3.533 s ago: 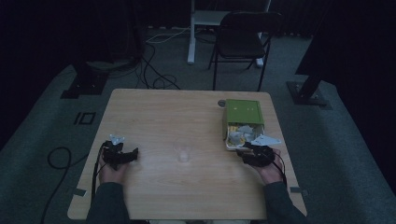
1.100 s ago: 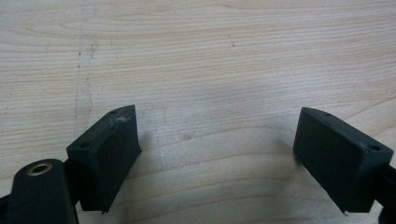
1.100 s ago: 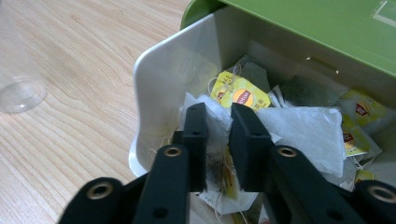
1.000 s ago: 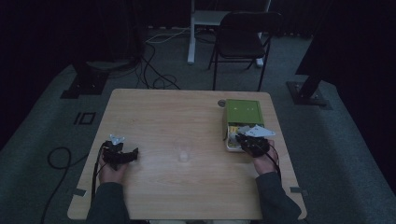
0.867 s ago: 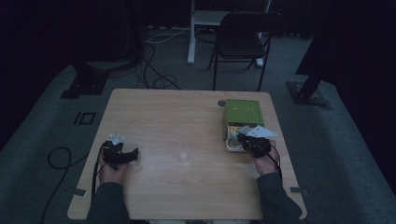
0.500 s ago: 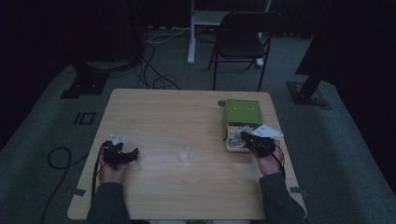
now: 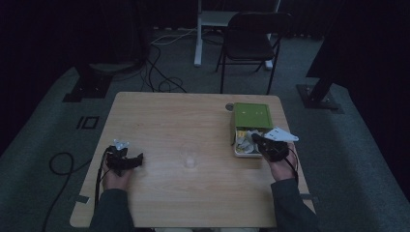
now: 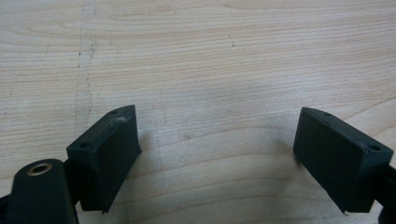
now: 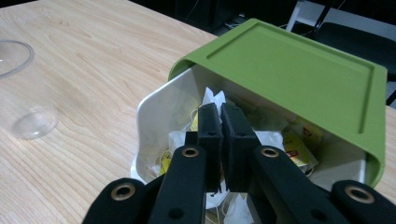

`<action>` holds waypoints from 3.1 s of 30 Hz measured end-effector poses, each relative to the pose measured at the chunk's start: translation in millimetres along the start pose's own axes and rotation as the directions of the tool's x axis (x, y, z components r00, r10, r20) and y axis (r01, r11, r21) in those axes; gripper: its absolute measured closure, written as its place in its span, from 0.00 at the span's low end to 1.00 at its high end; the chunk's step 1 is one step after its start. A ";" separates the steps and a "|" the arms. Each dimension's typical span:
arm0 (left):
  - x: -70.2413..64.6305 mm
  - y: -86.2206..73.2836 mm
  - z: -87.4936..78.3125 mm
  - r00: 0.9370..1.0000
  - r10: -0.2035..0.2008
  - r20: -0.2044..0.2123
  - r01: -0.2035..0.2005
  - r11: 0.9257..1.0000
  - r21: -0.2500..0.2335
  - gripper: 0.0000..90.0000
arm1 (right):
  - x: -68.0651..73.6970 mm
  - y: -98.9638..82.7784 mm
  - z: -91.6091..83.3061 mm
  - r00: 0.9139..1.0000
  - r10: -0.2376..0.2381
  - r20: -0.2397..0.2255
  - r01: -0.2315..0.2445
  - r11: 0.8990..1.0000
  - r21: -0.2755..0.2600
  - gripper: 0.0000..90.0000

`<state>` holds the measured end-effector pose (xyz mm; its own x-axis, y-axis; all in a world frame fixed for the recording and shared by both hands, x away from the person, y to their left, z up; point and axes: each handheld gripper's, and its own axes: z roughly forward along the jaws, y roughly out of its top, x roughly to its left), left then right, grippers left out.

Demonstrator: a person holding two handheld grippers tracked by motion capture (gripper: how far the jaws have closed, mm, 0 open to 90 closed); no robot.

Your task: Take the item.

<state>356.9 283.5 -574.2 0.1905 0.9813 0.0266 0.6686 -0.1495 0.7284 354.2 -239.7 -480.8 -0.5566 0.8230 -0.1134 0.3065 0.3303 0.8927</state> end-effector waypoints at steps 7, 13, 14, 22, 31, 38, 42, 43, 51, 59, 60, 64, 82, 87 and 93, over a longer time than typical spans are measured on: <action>0.0 0.0 0.0 1.000 0.000 0.000 0.000 1.000 0.000 0.17 | 1.6 5.8 -4.6 1.000 -0.011 -0.002 0.011 1.000 -0.011 0.97; 0.0 0.0 0.0 1.000 0.000 0.000 0.000 1.000 0.000 0.17 | 4.6 10.0 -7.7 1.000 -0.023 -0.005 0.023 1.000 -0.021 0.98; 0.0 0.0 0.0 1.000 0.001 0.000 -0.001 1.000 0.001 0.17 | 5.3 10.8 -8.3 1.000 -0.024 -0.005 0.023 0.999 -0.022 0.98; 0.0 0.0 0.0 1.000 0.000 0.000 0.000 1.000 0.001 0.17 | 10.8 18.3 -11.3 0.999 -0.039 -0.012 0.038 0.999 -0.031 0.98; 0.0 0.0 -0.1 1.000 0.000 0.000 0.000 1.000 0.001 0.17 | 15.9 24.2 -12.0 0.999 -0.041 -0.033 0.040 0.998 -0.040 0.98; 0.0 0.0 0.0 1.000 0.000 0.000 0.000 1.000 0.000 0.17 | 20.0 29.0 -12.8 0.997 -0.037 -0.063 0.034 0.998 -0.050 0.98; 0.0 0.0 0.0 1.000 0.000 0.000 0.000 1.000 0.000 0.17 | 24.8 32.9 -12.5 0.996 -0.049 -0.074 0.045 0.997 -0.061 0.98; 0.0 0.0 0.0 1.000 0.000 0.000 0.000 1.000 0.001 0.17 | 25.7 33.3 -12.2 0.996 -0.049 -0.078 0.044 0.997 -0.061 0.98; 0.1 0.1 -0.1 1.000 0.000 0.001 0.000 1.000 0.001 0.17 | 33.3 36.5 -9.3 0.993 -0.065 -0.098 0.059 0.996 -0.063 0.98; 0.0 0.1 0.0 1.000 0.000 0.000 0.000 1.000 0.001 0.17 | 41.2 41.3 -6.8 0.990 -0.080 -0.120 0.072 0.995 -0.071 0.99; 0.0 0.1 0.0 1.000 0.000 0.001 0.000 1.000 0.000 0.17 | 42.2 41.7 -6.2 0.989 -0.083 -0.122 0.075 0.995 -0.071 0.99; 0.0 0.1 0.0 1.000 0.000 0.000 0.000 1.000 0.001 0.17 | 46.6 43.4 -4.1 0.987 -0.092 -0.134 0.083 0.994 -0.073 0.99; 0.0 0.1 0.0 1.000 -0.001 0.000 0.001 1.000 0.001 0.17 | 61.6 50.3 4.3 0.980 -0.102 -0.173 0.088 0.992 -0.088 0.99; -0.1 0.1 0.0 1.000 -0.001 -0.001 0.001 1.000 0.001 0.17 | 65.8 52.8 6.5 0.977 -0.111 -0.183 0.095 0.991 -0.094 0.99; -0.1 0.1 0.0 1.000 -0.001 -0.001 0.001 1.000 0.001 0.17 | 69.0 54.6 8.6 0.975 -0.115 -0.192 0.097 0.991 -0.097 0.99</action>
<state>356.9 283.4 -574.1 0.1890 0.9816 0.0262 0.6700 -0.1484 0.7274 339.1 -160.9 -443.6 -0.7260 0.6755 -0.1290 0.1748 0.3627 0.9154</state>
